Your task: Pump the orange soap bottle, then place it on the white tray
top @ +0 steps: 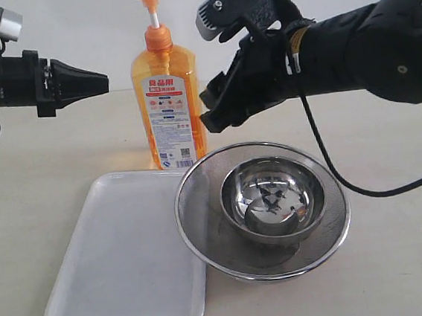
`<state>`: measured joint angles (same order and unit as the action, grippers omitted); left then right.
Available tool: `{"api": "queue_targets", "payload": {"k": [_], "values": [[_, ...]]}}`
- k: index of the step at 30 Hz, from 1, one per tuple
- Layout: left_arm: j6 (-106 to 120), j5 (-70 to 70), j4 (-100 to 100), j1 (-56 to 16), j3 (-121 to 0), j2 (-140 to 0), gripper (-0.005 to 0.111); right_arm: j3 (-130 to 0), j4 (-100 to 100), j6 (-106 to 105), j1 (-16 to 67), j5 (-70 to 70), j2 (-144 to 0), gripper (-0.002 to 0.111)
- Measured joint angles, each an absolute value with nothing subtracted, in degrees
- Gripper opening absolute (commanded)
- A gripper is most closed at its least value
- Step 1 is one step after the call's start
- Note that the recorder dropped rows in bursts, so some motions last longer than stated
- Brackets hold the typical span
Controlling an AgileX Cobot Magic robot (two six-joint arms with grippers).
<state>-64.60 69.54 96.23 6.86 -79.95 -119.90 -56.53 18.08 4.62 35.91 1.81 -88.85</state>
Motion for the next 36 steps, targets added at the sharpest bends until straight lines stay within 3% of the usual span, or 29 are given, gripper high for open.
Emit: {"api": "queue_targets", "payload": {"k": [8,11,15,17,23,36], "values": [[-64.4,69.5,96.2,6.9,-79.9,-119.9,0.005,-56.5,17.4,0.0,35.9,2.4,-89.2,0.103],[-62.6,69.5,96.2,6.9,-79.9,-119.9,0.005,-56.5,17.4,-1.4,33.7,1.0,-92.3,0.081],[-62.3,69.5,96.2,6.9,-79.9,-119.9,0.005,-56.5,17.3,-0.4,30.9,-1.9,-94.8,0.070],[-61.8,69.5,96.2,6.9,-79.9,-119.9,0.005,-56.5,17.3,1.5,29.7,-2.7,-94.9,0.074],[-61.4,69.5,96.0,6.9,-79.9,-122.4,0.005,-56.5,17.0,6.3,29.1,-4.0,-95.2,0.105],[-60.3,69.5,94.4,6.9,-79.9,-123.3,0.005,-56.5,16.9,4.9,28.7,-6.4,-95.3,0.105]]}}
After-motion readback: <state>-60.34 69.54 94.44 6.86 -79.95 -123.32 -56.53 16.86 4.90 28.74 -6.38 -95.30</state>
